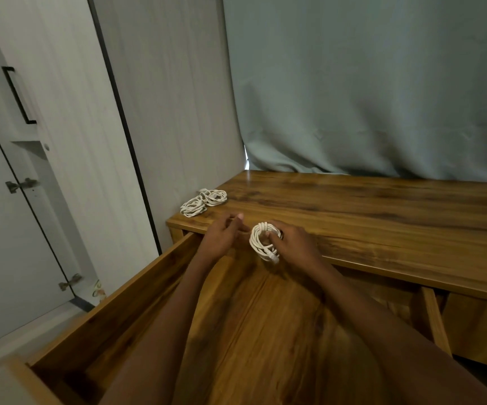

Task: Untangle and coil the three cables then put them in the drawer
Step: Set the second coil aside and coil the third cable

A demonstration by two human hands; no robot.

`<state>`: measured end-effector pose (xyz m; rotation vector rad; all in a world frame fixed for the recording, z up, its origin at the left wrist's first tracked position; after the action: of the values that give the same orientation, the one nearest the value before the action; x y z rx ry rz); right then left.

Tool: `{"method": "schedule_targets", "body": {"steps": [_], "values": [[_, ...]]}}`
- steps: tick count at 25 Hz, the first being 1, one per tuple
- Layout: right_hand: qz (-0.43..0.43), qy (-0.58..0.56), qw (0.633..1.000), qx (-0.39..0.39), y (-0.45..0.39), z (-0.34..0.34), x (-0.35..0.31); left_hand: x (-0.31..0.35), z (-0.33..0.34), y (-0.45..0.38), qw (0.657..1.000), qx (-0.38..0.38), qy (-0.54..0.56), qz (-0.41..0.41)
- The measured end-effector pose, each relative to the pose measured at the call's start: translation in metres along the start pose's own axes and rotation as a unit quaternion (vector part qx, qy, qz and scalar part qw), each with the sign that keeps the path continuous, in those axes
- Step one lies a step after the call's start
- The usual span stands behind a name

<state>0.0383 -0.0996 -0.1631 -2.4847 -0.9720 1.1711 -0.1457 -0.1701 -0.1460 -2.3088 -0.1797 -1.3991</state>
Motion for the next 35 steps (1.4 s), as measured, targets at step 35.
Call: {"method": "schedule_targets", "body": {"steps": [35], "values": [[0.081, -0.21, 0.974, 0.002, -0.038, 0.049, -0.007, -0.082, -0.081, -0.095, 0.929, 0.059, -0.362, -0.055]]}}
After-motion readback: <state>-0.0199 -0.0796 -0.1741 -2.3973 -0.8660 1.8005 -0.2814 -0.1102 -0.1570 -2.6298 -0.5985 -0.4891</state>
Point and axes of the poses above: each hand's wrist, its own y-axis away from the middle knuckle, its own z-axis out of the palm, x = y × z, the point moved 3 cm from there along -y, towards the middle knuckle, and after that the axes turned 2 degrees about -y, right-handed, at the moved point
